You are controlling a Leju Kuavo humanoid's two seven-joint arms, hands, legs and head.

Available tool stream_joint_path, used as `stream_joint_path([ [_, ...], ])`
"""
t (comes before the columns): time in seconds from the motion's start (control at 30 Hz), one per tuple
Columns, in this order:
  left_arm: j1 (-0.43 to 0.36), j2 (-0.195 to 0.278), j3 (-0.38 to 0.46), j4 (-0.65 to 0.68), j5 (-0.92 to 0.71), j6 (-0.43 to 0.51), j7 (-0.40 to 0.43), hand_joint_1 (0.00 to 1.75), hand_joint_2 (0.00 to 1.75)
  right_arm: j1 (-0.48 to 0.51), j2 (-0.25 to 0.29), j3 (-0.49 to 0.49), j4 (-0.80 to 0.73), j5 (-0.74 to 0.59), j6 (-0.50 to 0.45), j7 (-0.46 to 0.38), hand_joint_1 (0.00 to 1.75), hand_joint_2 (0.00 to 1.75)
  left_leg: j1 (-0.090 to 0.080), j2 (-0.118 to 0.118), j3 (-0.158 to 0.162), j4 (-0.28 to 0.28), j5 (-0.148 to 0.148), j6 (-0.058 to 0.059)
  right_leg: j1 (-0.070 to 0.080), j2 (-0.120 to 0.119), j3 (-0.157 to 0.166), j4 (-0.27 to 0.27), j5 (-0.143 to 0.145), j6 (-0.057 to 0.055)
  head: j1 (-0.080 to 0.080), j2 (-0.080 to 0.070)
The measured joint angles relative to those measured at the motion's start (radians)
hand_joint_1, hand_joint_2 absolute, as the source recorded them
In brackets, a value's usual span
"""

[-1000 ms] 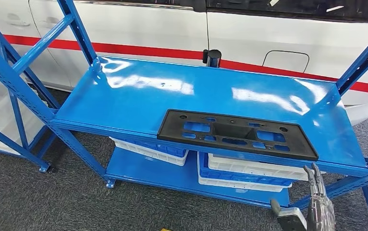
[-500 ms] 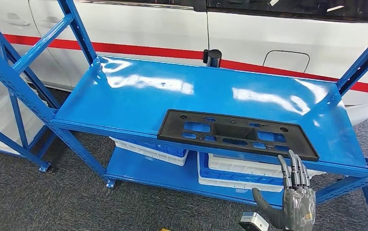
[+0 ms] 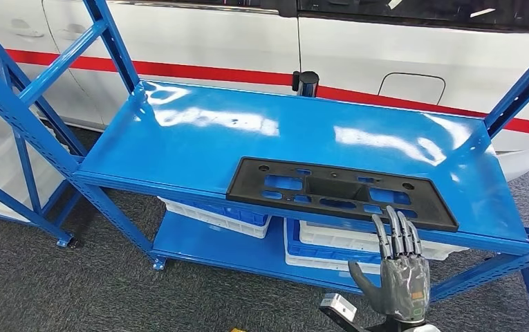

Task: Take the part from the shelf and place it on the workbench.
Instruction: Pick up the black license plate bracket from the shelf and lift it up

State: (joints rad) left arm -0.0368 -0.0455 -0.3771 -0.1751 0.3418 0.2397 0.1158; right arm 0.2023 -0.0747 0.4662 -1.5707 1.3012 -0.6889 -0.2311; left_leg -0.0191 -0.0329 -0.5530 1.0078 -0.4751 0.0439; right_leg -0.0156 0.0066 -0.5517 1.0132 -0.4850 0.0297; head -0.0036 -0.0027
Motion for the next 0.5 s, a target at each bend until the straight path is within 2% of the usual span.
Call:
stream_joint_path([
  [0.23,0.000,-0.011,0.003,0.000,0.026,-0.038,-0.024,0.00,0.00,-0.027,0.027,0.011,0.028,0.006,0.000,0.010,0.00,1.75,0.000,0.000,-0.001,0.000,0.000,0.000,0.000,0.000,0.000,0.000,0.000,0.000,0.000,0.000],
  [0.5,-0.001,-0.018,0.004,0.000,0.027,-0.028,-0.031,0.00,0.00,-0.056,0.032,0.041,0.043,-0.022,0.000,0.016,0.00,1.75,0.000,0.000,-0.001,0.000,0.000,0.000,0.000,0.000,0.000,0.000,0.000,0.000,0.000,0.000],
])
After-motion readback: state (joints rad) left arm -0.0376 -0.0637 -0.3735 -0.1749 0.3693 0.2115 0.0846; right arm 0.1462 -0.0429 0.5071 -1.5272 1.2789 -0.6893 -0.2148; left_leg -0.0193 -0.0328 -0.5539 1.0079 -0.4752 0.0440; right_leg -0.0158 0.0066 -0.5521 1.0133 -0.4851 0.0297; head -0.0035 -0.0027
